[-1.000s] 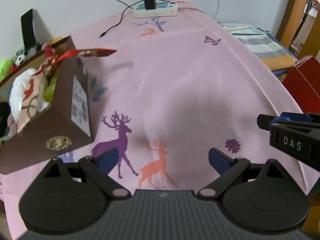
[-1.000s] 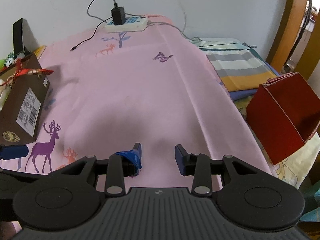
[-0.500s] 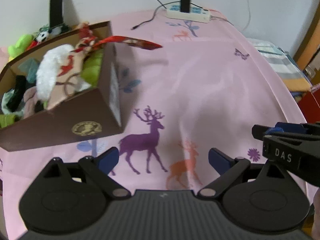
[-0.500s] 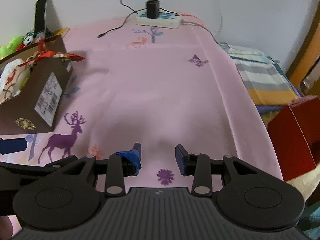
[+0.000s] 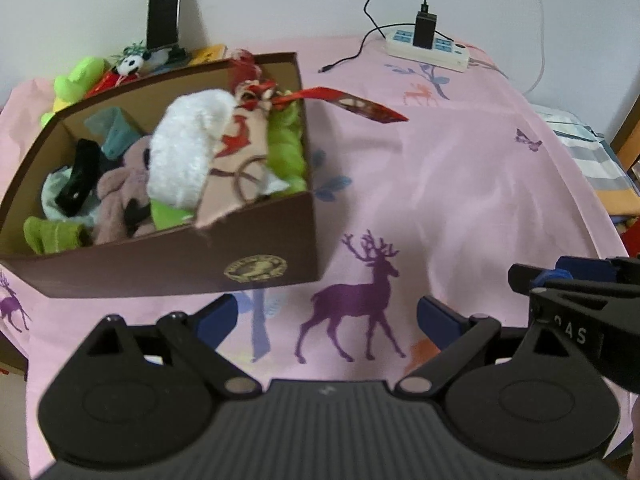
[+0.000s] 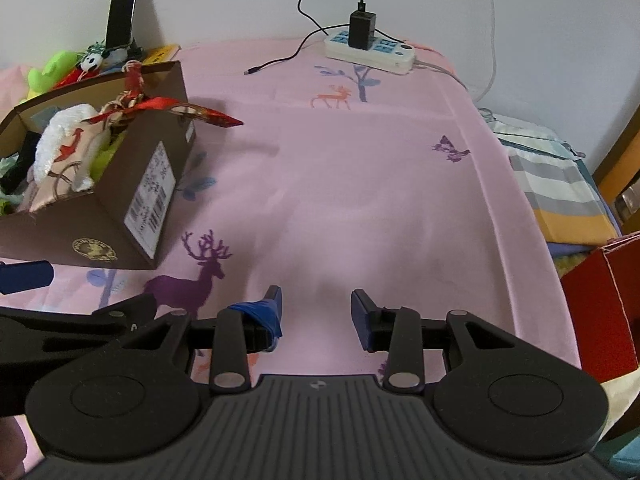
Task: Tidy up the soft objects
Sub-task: 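Withdraw the open right gripper away from the box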
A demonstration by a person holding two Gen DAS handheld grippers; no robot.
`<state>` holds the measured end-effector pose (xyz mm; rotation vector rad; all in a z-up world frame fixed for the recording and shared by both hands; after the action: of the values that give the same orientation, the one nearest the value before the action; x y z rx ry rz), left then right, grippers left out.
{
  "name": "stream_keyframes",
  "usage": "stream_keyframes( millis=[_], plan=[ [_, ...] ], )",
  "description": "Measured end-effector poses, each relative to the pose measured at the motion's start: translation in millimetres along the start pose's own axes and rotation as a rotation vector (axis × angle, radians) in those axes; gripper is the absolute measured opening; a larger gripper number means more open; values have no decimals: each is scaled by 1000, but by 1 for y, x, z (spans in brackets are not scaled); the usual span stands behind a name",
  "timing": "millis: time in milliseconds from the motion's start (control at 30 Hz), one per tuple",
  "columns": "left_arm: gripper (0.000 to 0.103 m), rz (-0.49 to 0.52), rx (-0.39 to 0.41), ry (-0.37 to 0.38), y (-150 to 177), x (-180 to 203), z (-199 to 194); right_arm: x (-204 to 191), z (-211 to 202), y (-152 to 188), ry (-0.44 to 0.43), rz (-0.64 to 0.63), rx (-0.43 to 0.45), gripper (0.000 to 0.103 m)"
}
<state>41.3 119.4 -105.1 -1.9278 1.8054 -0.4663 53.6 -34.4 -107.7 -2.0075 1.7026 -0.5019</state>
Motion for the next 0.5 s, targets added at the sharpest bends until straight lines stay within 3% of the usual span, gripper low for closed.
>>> stream_keyframes(
  millis=[500],
  plan=[
    [97, 81, -45, -20, 6, -26, 10, -26, 13, 11, 17, 60, -61, 22]
  ],
)
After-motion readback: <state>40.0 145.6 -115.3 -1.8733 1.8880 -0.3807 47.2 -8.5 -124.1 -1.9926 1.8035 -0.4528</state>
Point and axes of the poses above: each gripper's, at about its wrist camera, not at the fingertips, and z roughly the way its jaws point, x to its right, y to its underside, the point moved 10 cm from there along z, roughly the way its jaws point, and after that the axes turned 5 degrees about -y, right-handed, at the moved point
